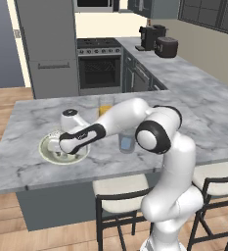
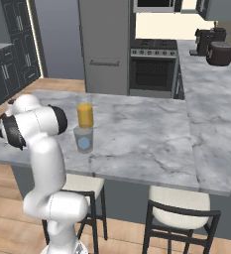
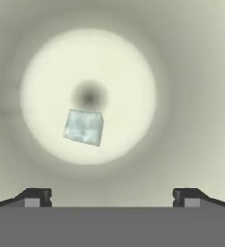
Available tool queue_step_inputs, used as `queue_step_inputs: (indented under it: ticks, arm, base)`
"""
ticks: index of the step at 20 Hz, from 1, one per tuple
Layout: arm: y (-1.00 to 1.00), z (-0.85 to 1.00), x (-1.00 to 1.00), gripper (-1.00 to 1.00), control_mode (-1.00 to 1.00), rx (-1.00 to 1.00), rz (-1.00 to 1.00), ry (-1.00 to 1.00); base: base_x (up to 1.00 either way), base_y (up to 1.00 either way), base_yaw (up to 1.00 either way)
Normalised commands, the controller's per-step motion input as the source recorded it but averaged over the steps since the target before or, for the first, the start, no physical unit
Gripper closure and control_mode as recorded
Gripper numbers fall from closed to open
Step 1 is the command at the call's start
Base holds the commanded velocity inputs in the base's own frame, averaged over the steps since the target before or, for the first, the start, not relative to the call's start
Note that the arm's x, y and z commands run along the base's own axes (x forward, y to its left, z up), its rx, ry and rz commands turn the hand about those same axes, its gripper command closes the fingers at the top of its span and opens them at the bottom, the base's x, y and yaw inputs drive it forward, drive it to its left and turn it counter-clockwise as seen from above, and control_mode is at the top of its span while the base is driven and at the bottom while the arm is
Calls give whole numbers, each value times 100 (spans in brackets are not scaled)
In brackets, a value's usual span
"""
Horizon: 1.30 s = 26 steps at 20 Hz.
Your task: There are two ice cubes in the ice bowl. Place both ice cubes in the glass cup.
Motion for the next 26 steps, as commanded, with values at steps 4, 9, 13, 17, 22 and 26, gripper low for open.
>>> queue_step_inputs:
  ticks: [4,9,13,17,22,26]
  arm:
    - [28,-32,33,-100,-100,-6,0,0]
    - [29,-18,42,-100,-100,-3,0,0]
    - [16,-21,48,-100,-100,0,0,-1]
    - [0,-41,39,-100,-100,-1,0,-2]
    - [0,-39,7,100,-100,-4,1,3]
    - [-25,-7,-28,100,-100,0,0,0]
  base:
    - [0,0,0]
    - [0,0,0]
    - [0,0,0]
    - [0,0,0]
    - [0,0,0]
    - [0,0,0]
